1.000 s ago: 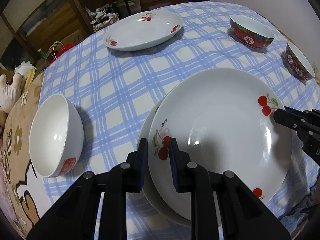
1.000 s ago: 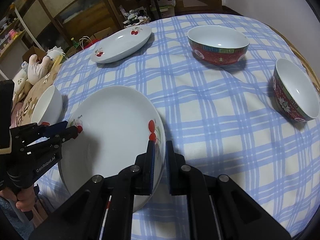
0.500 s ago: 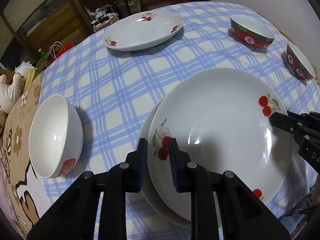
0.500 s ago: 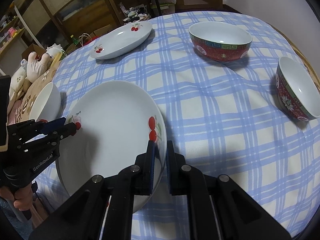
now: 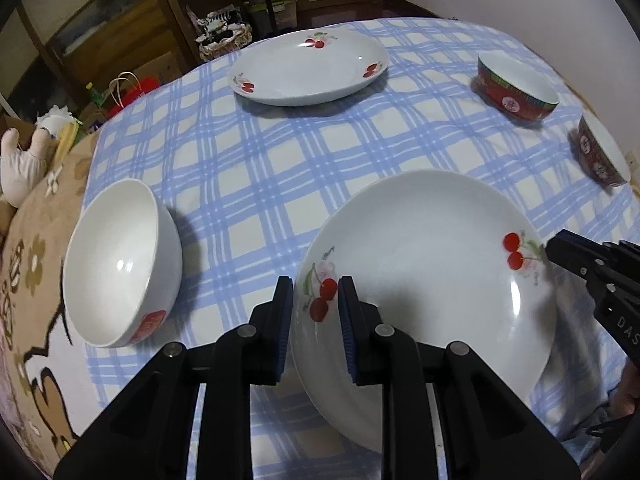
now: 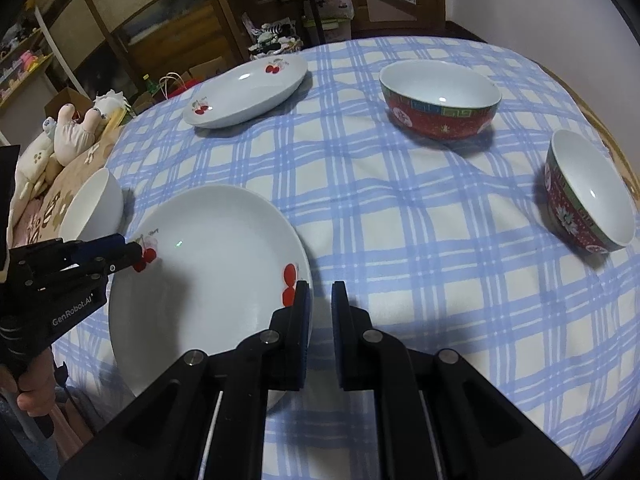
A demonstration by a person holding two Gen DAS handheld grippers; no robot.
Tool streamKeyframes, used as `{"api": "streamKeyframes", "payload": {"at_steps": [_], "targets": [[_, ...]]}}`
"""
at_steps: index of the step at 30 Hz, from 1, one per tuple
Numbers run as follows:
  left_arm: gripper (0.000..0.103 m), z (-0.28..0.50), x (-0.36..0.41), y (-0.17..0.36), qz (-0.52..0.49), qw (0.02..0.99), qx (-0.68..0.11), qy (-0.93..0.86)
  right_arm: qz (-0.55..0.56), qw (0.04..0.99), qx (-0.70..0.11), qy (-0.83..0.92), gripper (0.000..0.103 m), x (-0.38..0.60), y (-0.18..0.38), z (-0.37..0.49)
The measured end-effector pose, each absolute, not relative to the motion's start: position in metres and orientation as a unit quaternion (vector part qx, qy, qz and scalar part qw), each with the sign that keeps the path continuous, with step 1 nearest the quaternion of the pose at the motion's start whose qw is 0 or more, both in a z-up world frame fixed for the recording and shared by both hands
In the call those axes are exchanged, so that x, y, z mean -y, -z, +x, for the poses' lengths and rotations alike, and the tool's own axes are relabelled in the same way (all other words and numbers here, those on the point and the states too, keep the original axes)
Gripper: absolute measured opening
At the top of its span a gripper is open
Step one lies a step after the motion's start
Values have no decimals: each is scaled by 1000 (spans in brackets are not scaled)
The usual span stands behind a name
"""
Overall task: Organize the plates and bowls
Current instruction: 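Lower the left tool's plate onto another cherry plate while the right tool holds its plate, then open both tools to release the cherry plates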
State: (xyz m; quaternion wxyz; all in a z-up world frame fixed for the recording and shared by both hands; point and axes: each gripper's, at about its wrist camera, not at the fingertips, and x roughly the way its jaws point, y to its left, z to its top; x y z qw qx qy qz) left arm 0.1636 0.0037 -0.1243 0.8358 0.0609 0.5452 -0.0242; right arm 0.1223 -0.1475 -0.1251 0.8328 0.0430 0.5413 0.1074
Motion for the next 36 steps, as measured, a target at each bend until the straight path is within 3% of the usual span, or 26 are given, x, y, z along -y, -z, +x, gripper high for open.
{"api": "streamKeyframes", "payload": {"at_steps": [7,15,17,19,21,23,28,33,36], "targets": [[24,157,-3,116,52,841,-537,35,43,842,-527,-104,12,149,119,121],[47,147,-13,102,49,856,-514,20,38,848,-519,-99,12,148,112,118],[58,145,-16,97,50,860,-507,16,37,849,-518,-97,17,148,110,117],[64,142,-19,93,61,865,-498,9,37,853,-511,-96,32,147,106,116],[77,138,-22,88,82,871,-485,-11,44,858,-503,-92,40,147,99,114],[83,135,-26,82,97,874,-475,-28,54,861,-498,-93,48,146,94,114],[86,139,-47,73,43,871,-487,-37,63,869,-481,-94,76,144,83,114],[86,143,-55,59,30,873,-486,-39,57,879,-466,-89,89,144,73,115],[86,150,-58,47,20,875,-482,-30,52,883,-458,-90,90,143,67,119]]}}
